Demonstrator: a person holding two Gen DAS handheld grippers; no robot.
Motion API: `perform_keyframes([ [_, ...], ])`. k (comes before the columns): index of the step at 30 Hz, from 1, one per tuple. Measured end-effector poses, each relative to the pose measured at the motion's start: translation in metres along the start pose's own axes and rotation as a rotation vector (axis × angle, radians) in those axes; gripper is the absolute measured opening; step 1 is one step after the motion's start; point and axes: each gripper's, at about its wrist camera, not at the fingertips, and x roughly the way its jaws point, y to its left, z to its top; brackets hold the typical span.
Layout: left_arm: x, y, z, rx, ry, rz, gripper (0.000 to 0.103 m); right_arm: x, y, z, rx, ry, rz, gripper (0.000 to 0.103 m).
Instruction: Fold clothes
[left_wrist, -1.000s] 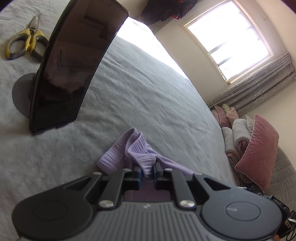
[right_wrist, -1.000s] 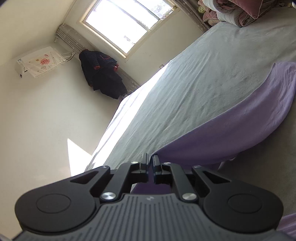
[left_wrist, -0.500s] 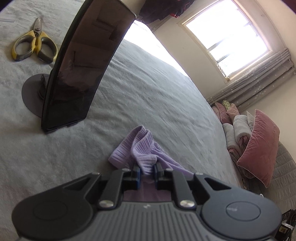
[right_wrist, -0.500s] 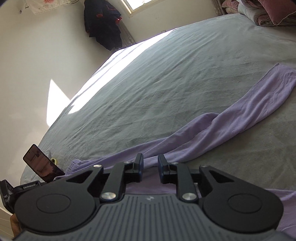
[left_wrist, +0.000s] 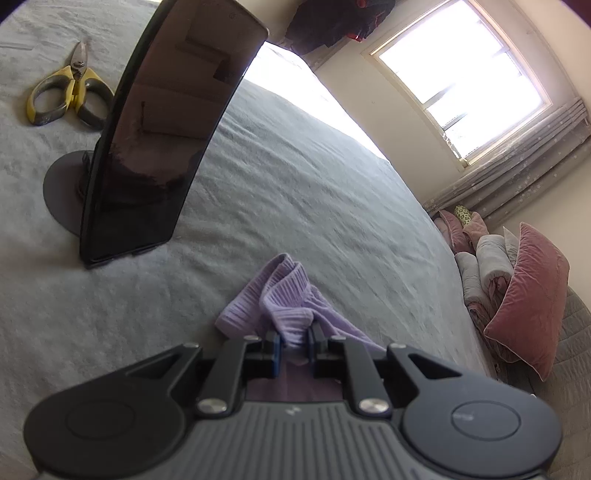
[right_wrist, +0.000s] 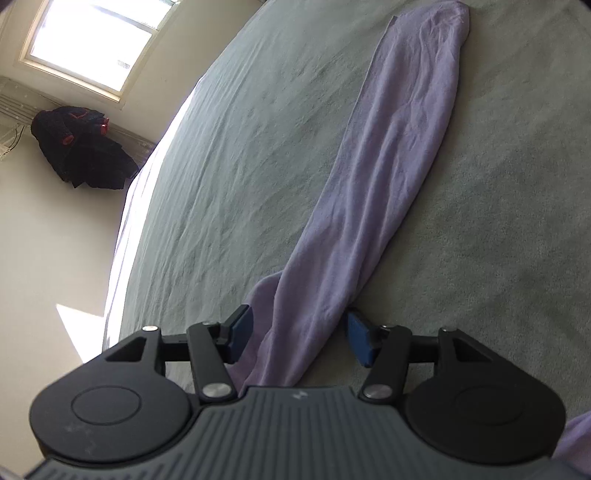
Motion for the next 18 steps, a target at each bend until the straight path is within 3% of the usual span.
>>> perform_keyframes([
  [3, 0.003, -0.002, -0.002, 0.018, 0.004, 0.018, 0.014, 0.011, -0.002, 0.009, 0.010, -0.050, 0.019, 0.059],
  [6, 0.005, -0.001, -0.002, 0.021, 0.004, 0.031, 0.014, 0.017, -0.012, 0.017, 0.050, -0.110, 0.030, 0.047],
  [7, 0.005, 0.000, -0.002, 0.018, 0.002, 0.031, 0.014, 0.019, -0.015, 0.020, 0.059, -0.123, 0.029, 0.035],
  [8, 0.005, 0.001, -0.002, 0.013, -0.001, 0.031, 0.014, 0.021, -0.019, 0.022, 0.064, -0.131, 0.021, 0.015],
  [10, 0.005, 0.003, 0.000, 0.007, -0.009, 0.027, 0.014, 0.021, -0.027, 0.025, 0.087, -0.124, 0.040, 0.003],
  [13, 0.007, 0.004, 0.000, -0.001, -0.018, 0.016, 0.014, 0.010, -0.029, 0.029, 0.117, -0.151, 0.078, 0.004],
  [18, 0.004, 0.004, 0.003, -0.019, -0.053, -0.048, 0.014, -0.032, 0.000, 0.032, 0.020, -0.229, 0.117, 0.004],
])
